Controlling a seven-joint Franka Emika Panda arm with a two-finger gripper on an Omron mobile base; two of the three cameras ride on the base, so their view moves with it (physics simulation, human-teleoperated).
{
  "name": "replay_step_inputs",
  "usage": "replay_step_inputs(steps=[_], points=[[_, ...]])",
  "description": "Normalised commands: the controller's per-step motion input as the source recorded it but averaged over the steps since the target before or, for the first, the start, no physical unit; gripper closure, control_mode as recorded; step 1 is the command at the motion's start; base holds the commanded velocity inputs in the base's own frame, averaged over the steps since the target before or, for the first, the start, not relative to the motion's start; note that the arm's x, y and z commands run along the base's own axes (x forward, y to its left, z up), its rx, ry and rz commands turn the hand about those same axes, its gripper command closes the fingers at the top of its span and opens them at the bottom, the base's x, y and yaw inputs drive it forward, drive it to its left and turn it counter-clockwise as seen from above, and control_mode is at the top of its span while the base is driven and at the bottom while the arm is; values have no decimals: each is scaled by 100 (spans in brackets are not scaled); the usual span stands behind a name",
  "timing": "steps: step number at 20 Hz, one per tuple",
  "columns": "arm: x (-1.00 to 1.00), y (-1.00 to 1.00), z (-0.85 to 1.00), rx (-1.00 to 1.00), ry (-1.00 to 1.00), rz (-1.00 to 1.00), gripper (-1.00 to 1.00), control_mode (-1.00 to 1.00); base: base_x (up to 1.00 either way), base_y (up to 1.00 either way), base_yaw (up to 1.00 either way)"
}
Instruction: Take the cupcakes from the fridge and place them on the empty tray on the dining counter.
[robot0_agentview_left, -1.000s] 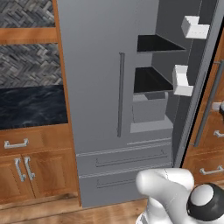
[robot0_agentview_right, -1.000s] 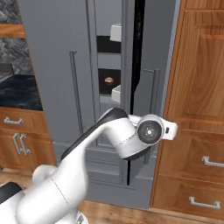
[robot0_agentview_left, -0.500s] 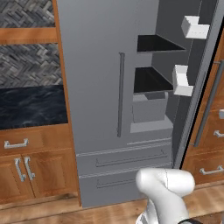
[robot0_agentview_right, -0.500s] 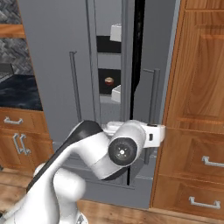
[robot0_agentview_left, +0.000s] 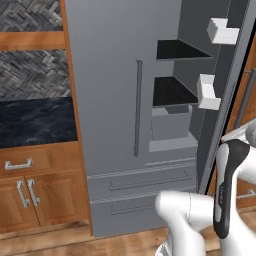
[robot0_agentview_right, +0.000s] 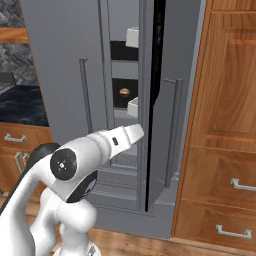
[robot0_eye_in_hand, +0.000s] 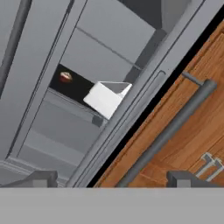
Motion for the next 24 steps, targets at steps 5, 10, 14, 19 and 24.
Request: replay_step_inputs(steps=[5, 10, 14, 19, 24], points=[[0, 93, 19, -48, 7, 0, -100, -100, 0, 0, 0], [0, 89, 5, -46, 14, -1, -100, -100, 0, 0, 0], [0, 78, 0, -41, 12, -1, -100, -100, 0, 0, 0], [0, 29, -7, -29, 14, -3, -100, -100, 0, 0, 0], [6, -12, -17, -8, 15, -13, -100, -100, 0, 0, 0]])
